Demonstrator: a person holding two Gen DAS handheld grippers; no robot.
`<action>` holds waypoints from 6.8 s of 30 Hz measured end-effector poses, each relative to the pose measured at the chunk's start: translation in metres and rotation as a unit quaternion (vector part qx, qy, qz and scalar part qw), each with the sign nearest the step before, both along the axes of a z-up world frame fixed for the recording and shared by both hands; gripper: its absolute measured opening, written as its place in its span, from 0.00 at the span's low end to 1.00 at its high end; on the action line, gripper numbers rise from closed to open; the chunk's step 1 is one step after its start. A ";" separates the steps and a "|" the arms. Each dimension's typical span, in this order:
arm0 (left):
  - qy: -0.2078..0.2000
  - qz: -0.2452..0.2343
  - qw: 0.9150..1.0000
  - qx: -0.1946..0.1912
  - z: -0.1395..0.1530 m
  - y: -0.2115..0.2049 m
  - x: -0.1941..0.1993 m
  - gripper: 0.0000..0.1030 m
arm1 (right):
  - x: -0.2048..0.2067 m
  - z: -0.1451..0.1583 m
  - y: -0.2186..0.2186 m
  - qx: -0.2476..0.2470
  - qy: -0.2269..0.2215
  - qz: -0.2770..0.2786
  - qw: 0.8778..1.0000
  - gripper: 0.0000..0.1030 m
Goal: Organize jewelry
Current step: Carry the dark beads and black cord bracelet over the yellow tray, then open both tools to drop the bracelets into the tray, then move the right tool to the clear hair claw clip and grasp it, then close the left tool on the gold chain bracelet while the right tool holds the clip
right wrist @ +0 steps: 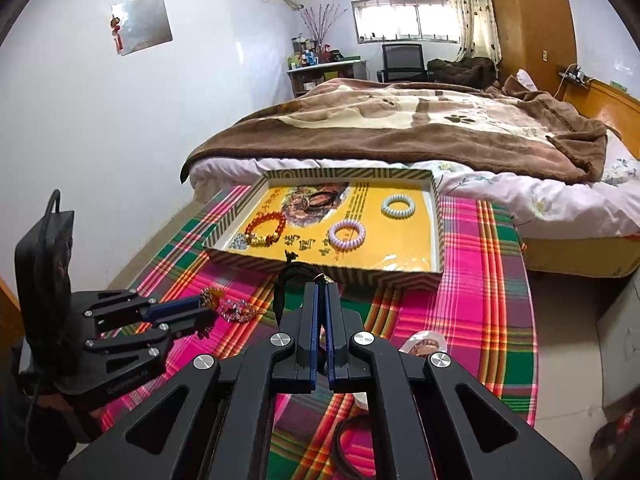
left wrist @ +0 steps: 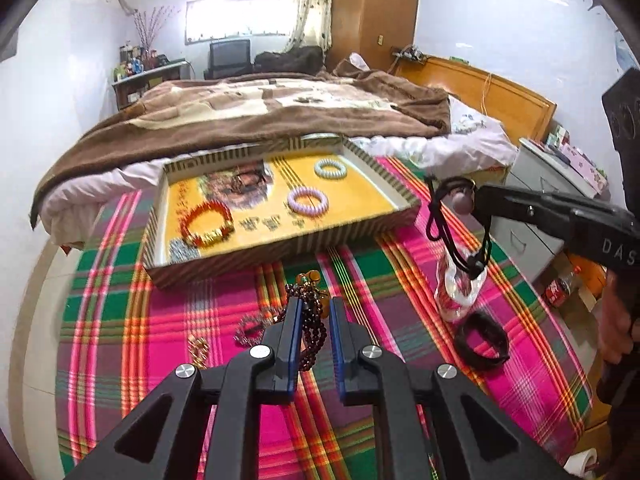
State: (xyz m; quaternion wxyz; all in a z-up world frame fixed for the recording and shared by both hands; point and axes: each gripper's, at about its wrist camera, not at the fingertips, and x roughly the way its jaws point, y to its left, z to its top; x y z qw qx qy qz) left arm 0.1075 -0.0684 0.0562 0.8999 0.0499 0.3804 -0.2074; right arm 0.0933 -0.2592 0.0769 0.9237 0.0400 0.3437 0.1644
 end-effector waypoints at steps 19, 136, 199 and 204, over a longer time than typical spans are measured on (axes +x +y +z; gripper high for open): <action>-0.040 0.025 0.999 -0.008 0.036 0.005 0.066 0.13 | 0.061 0.013 -0.013 -0.015 -0.008 -0.028 0.999 0.03; 0.036 0.121 0.991 -0.041 -0.028 0.092 0.002 0.74 | 0.037 -0.091 -0.063 0.040 0.163 -0.126 0.978 0.56; 0.044 0.112 0.991 0.065 -0.077 0.071 0.038 0.11 | 0.039 -0.080 -0.074 0.077 0.137 -0.126 0.979 0.15; 0.045 0.109 0.991 0.056 -0.077 0.073 0.036 0.06 | 0.038 -0.082 -0.074 0.076 0.140 -0.127 0.979 0.15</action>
